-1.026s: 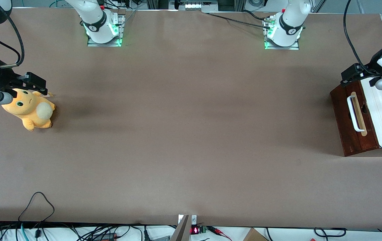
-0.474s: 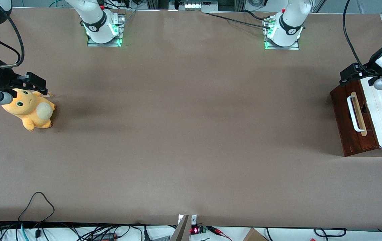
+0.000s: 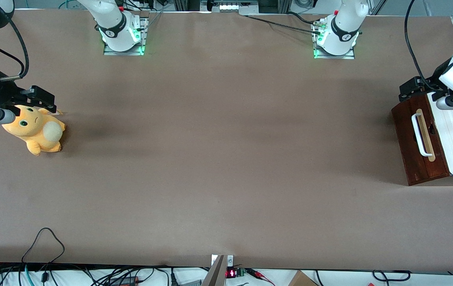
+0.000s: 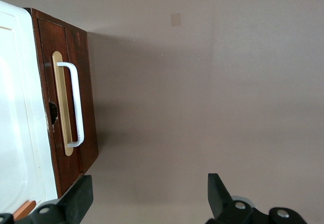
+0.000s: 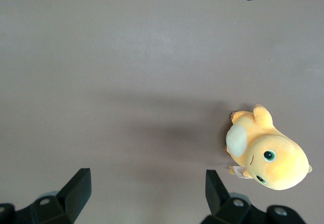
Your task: Open lower drawer with left arm only
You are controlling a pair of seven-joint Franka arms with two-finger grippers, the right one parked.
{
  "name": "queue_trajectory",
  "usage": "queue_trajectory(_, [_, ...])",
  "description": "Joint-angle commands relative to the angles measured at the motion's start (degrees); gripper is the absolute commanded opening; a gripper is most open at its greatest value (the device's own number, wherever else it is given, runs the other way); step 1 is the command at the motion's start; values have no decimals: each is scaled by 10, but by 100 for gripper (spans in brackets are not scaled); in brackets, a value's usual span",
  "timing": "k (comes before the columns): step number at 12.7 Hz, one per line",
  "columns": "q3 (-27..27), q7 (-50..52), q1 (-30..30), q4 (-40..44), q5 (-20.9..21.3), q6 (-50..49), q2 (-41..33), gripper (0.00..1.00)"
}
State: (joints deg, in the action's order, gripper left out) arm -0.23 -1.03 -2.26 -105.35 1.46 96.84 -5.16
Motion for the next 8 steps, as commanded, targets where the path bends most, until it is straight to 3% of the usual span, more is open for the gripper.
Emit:
queue_trajectory(1, [-7,27,11,-14,81,32,16,97])
queue_trajectory(4, [-38,135,20,-41,260,30,51,95])
queue_trajectory(8, [-71,273,20,-50,420,-7,136,93])
